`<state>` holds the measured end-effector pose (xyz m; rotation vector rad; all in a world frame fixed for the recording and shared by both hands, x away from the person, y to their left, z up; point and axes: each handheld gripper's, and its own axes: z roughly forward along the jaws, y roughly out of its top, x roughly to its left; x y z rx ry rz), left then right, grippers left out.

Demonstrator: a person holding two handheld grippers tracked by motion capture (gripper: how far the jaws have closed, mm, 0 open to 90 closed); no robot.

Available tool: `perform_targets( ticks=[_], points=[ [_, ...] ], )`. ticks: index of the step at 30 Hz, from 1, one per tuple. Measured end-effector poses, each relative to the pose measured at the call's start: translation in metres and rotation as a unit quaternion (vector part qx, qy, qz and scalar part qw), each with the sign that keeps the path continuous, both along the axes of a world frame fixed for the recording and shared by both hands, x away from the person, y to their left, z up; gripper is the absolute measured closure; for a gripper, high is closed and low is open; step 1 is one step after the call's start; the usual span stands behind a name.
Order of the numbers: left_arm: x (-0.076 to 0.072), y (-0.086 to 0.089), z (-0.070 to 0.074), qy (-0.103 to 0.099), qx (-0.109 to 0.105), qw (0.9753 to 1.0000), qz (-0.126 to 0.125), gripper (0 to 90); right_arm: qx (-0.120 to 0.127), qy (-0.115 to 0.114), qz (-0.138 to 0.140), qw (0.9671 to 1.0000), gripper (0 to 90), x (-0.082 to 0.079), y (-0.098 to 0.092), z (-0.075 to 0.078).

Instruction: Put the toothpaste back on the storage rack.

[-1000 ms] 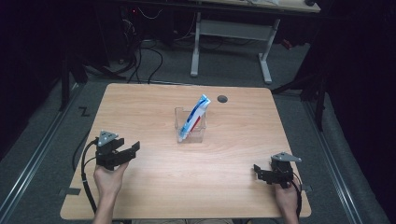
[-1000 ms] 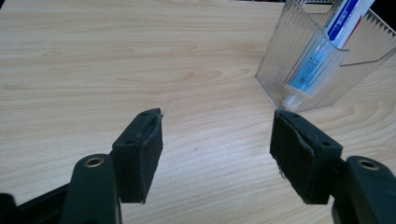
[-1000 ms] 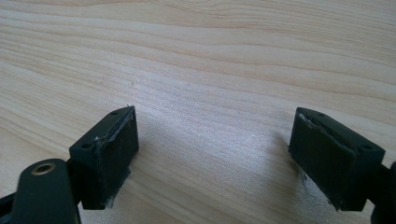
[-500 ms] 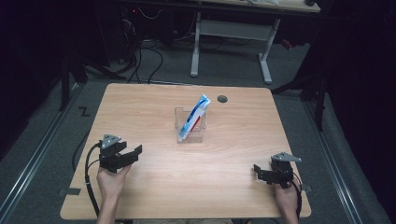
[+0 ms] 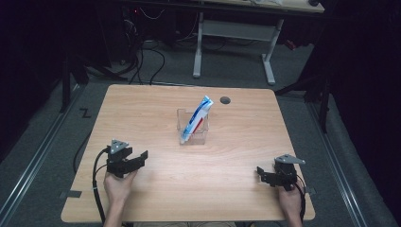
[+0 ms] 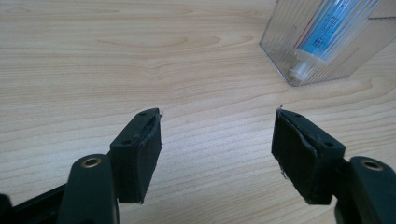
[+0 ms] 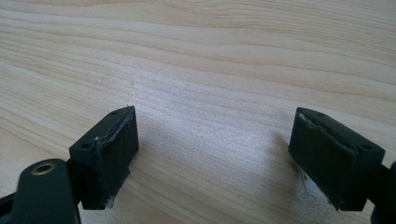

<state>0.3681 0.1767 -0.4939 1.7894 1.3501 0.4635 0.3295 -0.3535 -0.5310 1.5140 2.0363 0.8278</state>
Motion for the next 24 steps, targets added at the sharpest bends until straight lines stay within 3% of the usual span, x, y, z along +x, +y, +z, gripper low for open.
perform_targets(
  ticks=[19, 24],
  points=[
    [0.007, -0.020, -0.021, 0.004, 0.038, 0.9993, -0.003, 34.0, 0.000, 0.000, 0.000, 1.0000, 15.7, 0.000, 0.000, 0.000],
    [0.009, -0.025, -0.026, 0.007, 0.038, 0.9993, 0.000, 34.2, 0.000, 0.000, 0.000, 1.0000, 15.7, 0.000, 0.000, 0.000]
  ],
)
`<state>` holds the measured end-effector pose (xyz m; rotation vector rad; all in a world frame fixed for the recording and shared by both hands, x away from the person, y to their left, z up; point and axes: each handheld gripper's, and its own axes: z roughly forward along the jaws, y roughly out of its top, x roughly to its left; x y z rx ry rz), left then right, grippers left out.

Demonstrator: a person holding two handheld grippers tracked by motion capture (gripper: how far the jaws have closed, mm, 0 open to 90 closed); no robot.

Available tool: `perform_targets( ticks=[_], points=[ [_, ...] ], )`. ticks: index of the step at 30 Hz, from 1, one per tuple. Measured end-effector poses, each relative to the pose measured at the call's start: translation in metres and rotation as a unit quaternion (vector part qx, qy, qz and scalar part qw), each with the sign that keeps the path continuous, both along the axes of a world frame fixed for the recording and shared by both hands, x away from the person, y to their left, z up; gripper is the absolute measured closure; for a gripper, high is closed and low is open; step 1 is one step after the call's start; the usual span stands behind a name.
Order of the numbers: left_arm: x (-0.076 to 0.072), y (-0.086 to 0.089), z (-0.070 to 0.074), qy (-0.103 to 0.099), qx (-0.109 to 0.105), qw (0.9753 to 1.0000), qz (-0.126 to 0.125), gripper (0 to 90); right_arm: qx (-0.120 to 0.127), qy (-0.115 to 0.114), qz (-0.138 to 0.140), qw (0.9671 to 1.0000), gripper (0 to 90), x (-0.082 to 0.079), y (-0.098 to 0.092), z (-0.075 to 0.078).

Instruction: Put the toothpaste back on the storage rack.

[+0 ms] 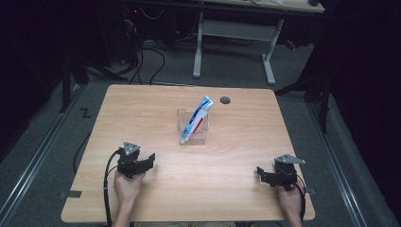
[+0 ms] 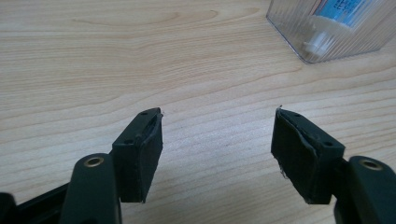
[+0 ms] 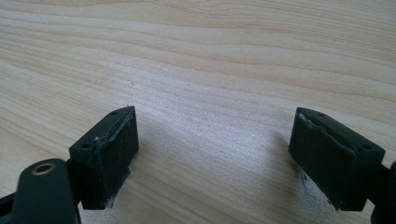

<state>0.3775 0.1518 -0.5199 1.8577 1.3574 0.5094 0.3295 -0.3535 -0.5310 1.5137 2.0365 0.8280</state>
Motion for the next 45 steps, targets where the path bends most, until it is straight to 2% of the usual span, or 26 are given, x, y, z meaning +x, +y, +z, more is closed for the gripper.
perform_targets(
  ticks=[8, 26, 28, 45],
  points=[
    [0.002, -0.007, -0.003, -0.005, 0.013, 0.9999, 0.000, 34.3, 0.000, 0.000, 0.000, 1.0000, 15.7, 0.000, 0.000, 0.000],
    [0.005, -0.020, -0.013, 0.002, 0.047, 0.9988, -0.009, 34.2, 0.000, 0.000, 0.000, 1.0000, 15.7, 0.000, 0.000, 0.000],
    [0.006, -0.021, -0.015, 0.004, 0.059, 0.9982, -0.011, 34.1, 0.000, 0.000, 0.000, 1.0000, 15.7, 0.000, 0.000, 0.000],
    [0.005, -0.020, -0.016, 0.005, 0.060, 0.9982, -0.002, 30.0, 0.000, 0.000, 0.000, 1.0000, 15.7, 0.000, 0.000, 0.000]
  ],
)
